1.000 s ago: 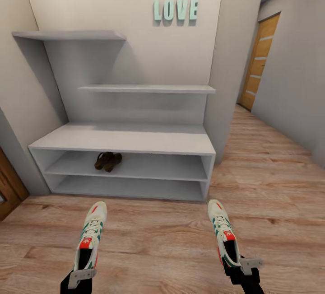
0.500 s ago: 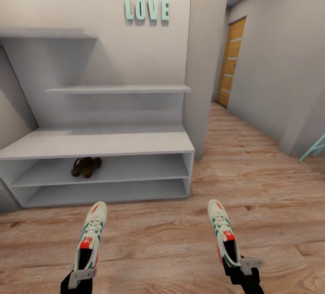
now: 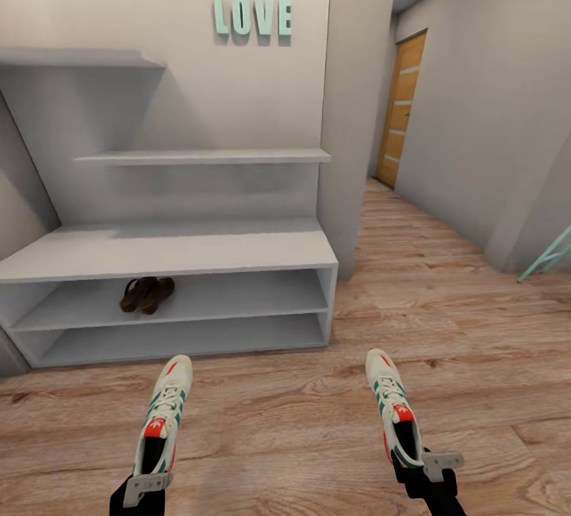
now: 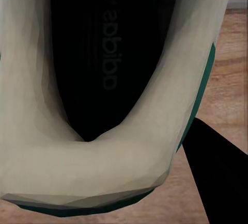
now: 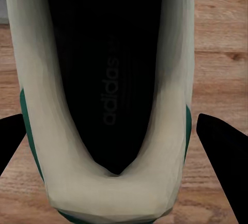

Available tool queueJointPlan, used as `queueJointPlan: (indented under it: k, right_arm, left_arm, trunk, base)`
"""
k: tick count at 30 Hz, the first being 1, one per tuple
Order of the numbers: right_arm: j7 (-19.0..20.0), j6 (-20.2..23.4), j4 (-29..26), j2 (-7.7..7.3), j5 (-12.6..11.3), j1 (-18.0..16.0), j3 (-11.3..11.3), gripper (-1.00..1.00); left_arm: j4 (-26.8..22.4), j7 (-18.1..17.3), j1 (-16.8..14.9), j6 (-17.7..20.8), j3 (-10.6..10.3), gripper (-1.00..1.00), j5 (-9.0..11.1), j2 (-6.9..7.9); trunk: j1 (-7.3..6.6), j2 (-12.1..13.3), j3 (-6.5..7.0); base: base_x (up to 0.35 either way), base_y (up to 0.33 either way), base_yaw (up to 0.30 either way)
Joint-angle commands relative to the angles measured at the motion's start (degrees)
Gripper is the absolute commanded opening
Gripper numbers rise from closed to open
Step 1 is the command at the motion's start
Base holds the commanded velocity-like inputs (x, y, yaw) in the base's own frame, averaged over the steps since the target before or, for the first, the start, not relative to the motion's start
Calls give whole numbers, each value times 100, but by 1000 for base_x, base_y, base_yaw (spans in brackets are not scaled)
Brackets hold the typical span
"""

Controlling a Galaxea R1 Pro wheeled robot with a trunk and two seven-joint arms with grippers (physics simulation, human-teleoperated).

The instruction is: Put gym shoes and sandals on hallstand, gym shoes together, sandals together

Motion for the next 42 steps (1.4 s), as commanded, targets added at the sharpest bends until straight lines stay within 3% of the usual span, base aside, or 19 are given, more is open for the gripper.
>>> queueJointPlan:
  k: [1, 9, 12, 15, 16, 18, 21, 24, 29, 32, 37, 42]
  right_arm:
    - [46, -15, 0, -3, 16, -4, -52, -100]
    - [34, -12, -16, -29, 8, -4, -73, -100]
    - [32, -12, -21, -42, 8, -4, -78, -100]
    - [32, -13, -22, -47, 8, -4, -80, -100]
    - [29, -12, -24, -70, 7, -4, -85, -100]
    - [26, -1, -29, -124, 7, -4, -89, -100]
    - [24, 27, -33, -303, -40, -4, -95, -100]
    - [23, 42, -32, -512, -205, -4, -101, -100]
    - [38, 183, -37, -912, -899, -4, -102, -100]
    - [46, 499, -49, -1016, -1212, -4, -104, -100]
    - [49, 895, -224, -1179, -1376, -4, -103, -100]
    - [49, 1022, -305, -1196, -1406, -4, -92, -100]
  left_arm:
    - [17, -34, -8, 2, -16, -100, 21, -3]
    - [55, 32, -86, 42, -104, -100, 23, -4]
    - [-20, 45, -171, 256, -111, -100, 24, -4]
    - [-35, 59, -405, 612, -108, -100, 19, -4]
    - [-41, 110, -741, 1020, -106, -100, 16, -5]
    - [-45, 167, -911, 1183, -106, -100, 13, -5]
    - [-43, 322, -1217, 1469, -108, -100, 8, -6]
    - [-46, 434, -1534, 1876, -113, -100, 14, -7]
    - [-49, 473, -2132, 2869, -117, -100, 17, -5]
    - [-49, 473, -2463, 3317, -118, -100, 18, -7]
    - [-44, 463, -2894, 3870, -118, -100, 22, -8]
    - [-50, 422, -2979, 4018, -118, -100, 27, 9]
  trunk:
    - [-1, -2, -5]
    - [-1, -2, -5]
    - [-1, -2, -5]
    - [-1, -2, -5]
    - [-1, -2, -5]
    - [-1, -2, -5]
    - [-1, -2, -5]
    - [-1, -2, -5]
    - [-1, -2, -5]
    - [-1, -2, -5]
    - [-1, -2, -5]
    - [-1, -2, -5]
  base:
    - [0, 0, 0]
    - [0, 0, 0]
    - [0, 0, 0]
    - [0, 0, 0]
    - [0, 0, 0]
    - [0, 0, 0]
    - [0, 0, 0]
    - [0, 0, 0]
    - [0, 0, 0]
    - [0, 0, 0]
    - [0, 0, 0]
    - [0, 0, 0]
